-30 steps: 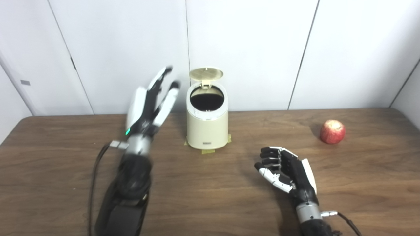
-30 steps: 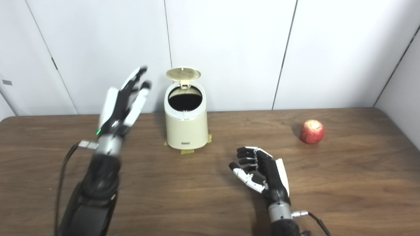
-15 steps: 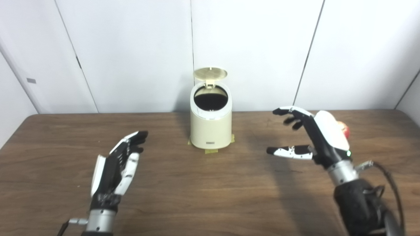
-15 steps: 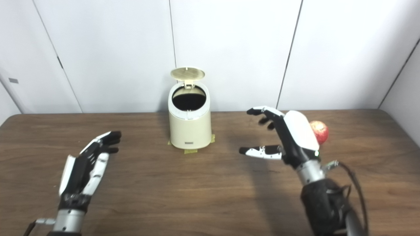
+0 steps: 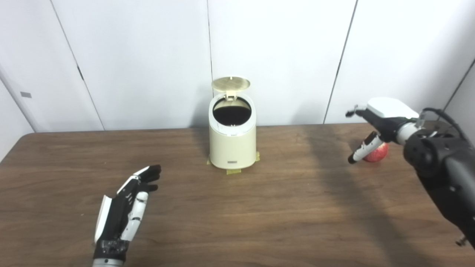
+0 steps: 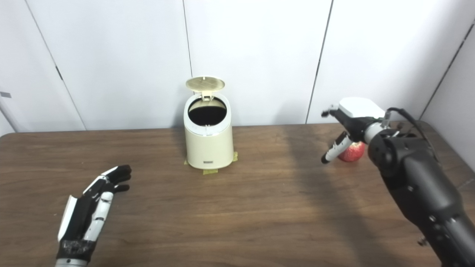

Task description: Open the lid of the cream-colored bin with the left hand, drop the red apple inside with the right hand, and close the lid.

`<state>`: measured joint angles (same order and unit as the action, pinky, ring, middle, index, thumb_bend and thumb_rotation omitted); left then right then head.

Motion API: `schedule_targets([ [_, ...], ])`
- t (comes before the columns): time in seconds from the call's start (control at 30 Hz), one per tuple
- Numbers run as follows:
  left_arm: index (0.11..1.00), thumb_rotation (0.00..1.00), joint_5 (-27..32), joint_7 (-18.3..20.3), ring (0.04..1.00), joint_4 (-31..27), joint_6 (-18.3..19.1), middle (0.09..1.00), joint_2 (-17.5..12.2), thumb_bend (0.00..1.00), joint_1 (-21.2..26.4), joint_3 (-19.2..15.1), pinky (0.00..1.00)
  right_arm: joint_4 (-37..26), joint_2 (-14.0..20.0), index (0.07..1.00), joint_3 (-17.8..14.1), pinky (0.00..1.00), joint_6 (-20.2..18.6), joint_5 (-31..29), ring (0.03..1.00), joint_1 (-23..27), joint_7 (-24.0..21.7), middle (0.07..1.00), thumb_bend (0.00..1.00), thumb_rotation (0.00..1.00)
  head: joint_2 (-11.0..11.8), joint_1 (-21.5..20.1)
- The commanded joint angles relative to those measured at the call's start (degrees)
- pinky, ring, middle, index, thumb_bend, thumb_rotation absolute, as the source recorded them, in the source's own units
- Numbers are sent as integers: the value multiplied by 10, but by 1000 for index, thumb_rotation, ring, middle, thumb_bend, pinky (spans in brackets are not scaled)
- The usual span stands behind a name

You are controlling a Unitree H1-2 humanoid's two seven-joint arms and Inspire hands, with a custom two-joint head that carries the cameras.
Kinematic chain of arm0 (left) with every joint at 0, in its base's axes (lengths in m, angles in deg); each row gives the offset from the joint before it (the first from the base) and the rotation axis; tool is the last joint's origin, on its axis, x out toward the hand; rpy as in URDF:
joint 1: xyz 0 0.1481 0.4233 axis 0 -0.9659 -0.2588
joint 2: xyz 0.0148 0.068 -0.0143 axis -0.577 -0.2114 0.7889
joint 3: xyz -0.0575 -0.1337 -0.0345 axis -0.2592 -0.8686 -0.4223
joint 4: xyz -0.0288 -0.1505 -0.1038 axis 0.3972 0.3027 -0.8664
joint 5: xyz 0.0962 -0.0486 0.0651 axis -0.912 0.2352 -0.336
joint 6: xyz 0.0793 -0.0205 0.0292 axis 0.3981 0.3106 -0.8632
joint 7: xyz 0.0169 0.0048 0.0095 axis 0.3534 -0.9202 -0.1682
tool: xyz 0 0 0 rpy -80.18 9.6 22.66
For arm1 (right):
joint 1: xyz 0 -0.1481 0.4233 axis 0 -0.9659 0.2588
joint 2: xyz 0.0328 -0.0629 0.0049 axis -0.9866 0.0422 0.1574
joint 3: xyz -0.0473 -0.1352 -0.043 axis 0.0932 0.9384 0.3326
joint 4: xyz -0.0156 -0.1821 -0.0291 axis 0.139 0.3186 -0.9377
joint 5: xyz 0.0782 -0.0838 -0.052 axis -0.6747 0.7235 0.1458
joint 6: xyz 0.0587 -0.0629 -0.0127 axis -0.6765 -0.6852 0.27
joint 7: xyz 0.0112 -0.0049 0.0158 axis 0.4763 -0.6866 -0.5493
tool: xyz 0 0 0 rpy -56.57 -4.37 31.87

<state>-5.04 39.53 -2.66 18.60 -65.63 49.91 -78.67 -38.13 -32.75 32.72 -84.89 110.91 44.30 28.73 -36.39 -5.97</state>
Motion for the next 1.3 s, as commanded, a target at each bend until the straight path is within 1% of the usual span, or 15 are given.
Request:
schedule_targets([
  [0.0,794,816,1,-2,812,-17,-20,817,-1,180,16,-5,740,31,22,863,5,648,8,21,927,54,1,956,1000,311,0,-1],
  [0.07,790,801,7,-3,810,-16,-19,813,1,177,18,-7,744,74,21,866,12,644,11,15,929,69,8,967,1000,305,-2,1],
  [0.17,787,794,3,-4,812,-20,-15,813,7,179,19,-5,747,114,17,863,6,604,13,0,915,70,32,972,1000,265,-3,7],
  [0.23,784,796,-6,-7,804,-23,-16,811,11,172,19,-2,726,137,16,857,4,597,23,-8,872,67,53,959,1000,277,-4,8],
  [0.3,784,798,-14,-9,800,-25,-20,812,16,179,19,0,714,151,14,850,6,609,28,-15,870,65,62,946,1000,283,-5,7],
  [0.43,794,842,-20,-13,806,-23,-24,818,20,199,18,1,727,161,6,859,17,628,1,-17,895,73,35,947,956,232,-7,11],
  [0.63,787,859,-37,-19,803,-36,-12,813,28,217,13,6,720,195,4,846,38,604,-11,-14,887,87,26,951,945,199,-8,12],
  [0.73,792,875,-35,-20,806,-40,-8,816,30,214,11,6,719,208,5,826,41,608,-7,-18,871,90,33,936,944,177,-7,14],
  [0.9,789,870,-32,-23,807,-35,-14,817,32,210,11,6,725,203,10,805,51,548,-4,-20,793,91,17,905,951,183,1,19],
  [1.03,784,842,-45,-29,799,-30,-19,812,30,200,11,8,715,227,11,810,52,549,17,-31,752,91,39,875,941,198,2,21],
  [1.13,780,802,-53,-33,793,-26,-21,806,28,180,12,10,702,248,13,795,55,577,46,-38,739,91,68,830,900,125,-1,21],
  [1.17,780,796,-55,-34,792,-25,-20,805,28,176,11,10,702,251,15,780,61,555,50,-31,701,91,77,784,880,100,0,22],
  [1.2,780,791,-56,-34,792,-25,-19,805,28,173,11,11,701,252,16,755,65,498,52,-26,633,90,84,723,854,75,0,22],
  [1.23,780,787,-59,-34,792,-25,-18,805,27,172,11,11,701,258,12,747,63,478,51,-19,610,86,117,702,845,66,-1,22],
  [1.27,779,786,-61,-35,792,-25,-17,804,28,173,11,11,701,264,8,634,59,404,48,-15,516,81,153,562,689,33,-1,22],
])
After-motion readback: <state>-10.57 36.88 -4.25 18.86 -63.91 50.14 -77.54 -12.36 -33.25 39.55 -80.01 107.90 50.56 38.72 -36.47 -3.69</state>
